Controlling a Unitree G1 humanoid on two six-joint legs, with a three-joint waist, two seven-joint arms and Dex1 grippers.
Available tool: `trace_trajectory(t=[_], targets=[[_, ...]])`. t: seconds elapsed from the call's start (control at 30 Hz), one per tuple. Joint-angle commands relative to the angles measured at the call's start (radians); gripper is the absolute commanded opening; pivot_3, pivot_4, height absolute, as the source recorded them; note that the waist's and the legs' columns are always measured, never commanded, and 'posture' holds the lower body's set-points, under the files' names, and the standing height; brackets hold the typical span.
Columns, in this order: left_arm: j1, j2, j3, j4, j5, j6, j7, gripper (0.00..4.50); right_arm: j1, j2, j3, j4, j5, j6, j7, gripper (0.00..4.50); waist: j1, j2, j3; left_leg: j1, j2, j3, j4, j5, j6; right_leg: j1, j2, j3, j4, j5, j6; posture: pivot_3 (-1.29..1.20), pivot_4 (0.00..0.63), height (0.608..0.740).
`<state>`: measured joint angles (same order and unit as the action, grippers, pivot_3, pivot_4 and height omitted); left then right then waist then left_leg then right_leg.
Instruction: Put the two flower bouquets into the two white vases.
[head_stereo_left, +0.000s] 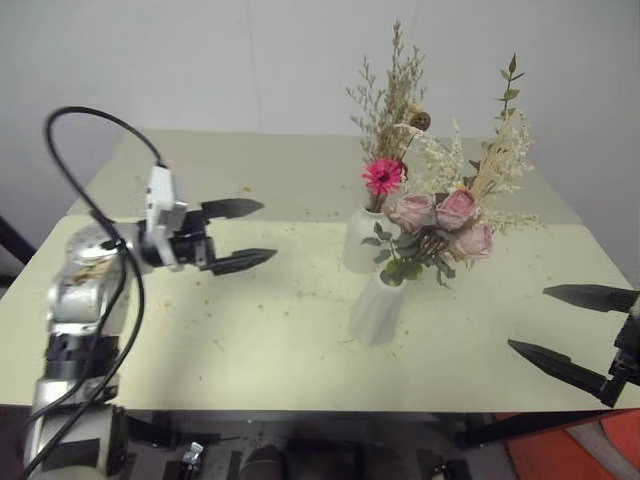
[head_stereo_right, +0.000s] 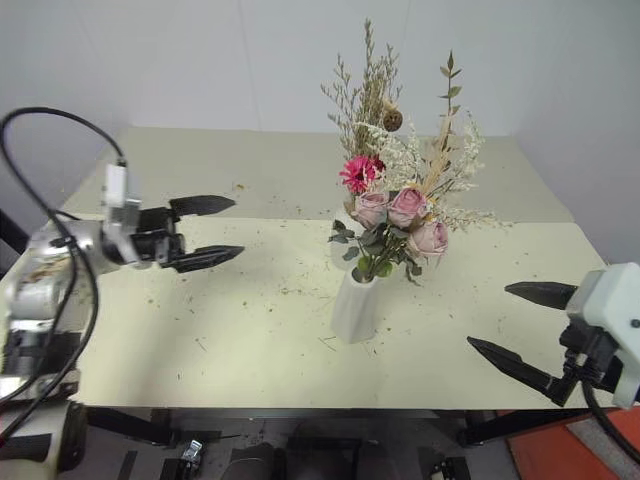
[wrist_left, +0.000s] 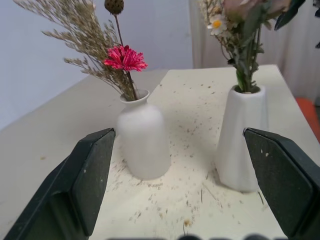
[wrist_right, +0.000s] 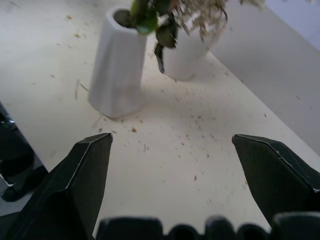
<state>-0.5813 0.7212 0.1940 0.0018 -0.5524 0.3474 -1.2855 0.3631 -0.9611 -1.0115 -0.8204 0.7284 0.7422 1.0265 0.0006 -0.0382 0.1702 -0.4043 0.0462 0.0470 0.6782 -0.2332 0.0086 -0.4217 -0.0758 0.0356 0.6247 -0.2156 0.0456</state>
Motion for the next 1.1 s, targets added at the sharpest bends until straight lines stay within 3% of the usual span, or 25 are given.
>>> trace_trajectory(t=[0.03,0.17,0.57,0.87,1.1], targets=[[0.082,0.074,0.086,-0.160,-0.054,0.045,0.031,4.44,-0.013,-0.019,-0.050,0.061,-0.001,-0.076,0.074,4.50,0.000,0.000,0.000,0.000,0.000,0.000,0.000,0.000,0.000,0.000,0.000,0.000,0.000,0.000,0.000,0.00,0.150,0.740],[0.173,0.134,0.152,-0.220,-0.048,0.049,0.082,4.44,-0.079,-0.061,-0.020,0.178,0.028,-0.089,0.110,4.50,0.000,0.000,0.000,0.002,0.001,0.002,0.000,0.000,0.000,0.001,0.000,0.000,0.000,0.000,0.000,0.00,0.150,0.740],[0.366,0.201,0.302,-0.339,-0.026,0.082,0.249,4.44,-0.270,-0.197,0.257,0.513,-0.075,-0.221,0.226,4.50,-0.007,0.000,0.000,0.003,0.002,0.006,-0.002,0.000,0.000,-0.001,0.000,0.003,0.001,-0.001,-0.002,0.00,0.150,0.740],[0.458,0.180,0.371,-0.374,0.005,0.049,0.318,4.44,-0.367,-0.160,0.323,0.601,-0.085,-0.343,0.297,4.50,-0.010,0.000,0.000,0.004,0.002,0.007,-0.002,0.000,0.000,0.000,0.000,0.003,0.001,-0.001,-0.002,0.00,0.150,0.740],[0.469,0.216,0.397,-0.387,-0.007,0.066,0.336,4.44,-0.437,-0.163,0.396,0.667,-0.113,-0.396,0.299,4.50,-0.012,0.000,0.000,0.004,0.002,0.008,-0.003,0.000,0.000,-0.001,0.000,0.003,0.002,-0.001,-0.003,0.00,0.150,0.740]])
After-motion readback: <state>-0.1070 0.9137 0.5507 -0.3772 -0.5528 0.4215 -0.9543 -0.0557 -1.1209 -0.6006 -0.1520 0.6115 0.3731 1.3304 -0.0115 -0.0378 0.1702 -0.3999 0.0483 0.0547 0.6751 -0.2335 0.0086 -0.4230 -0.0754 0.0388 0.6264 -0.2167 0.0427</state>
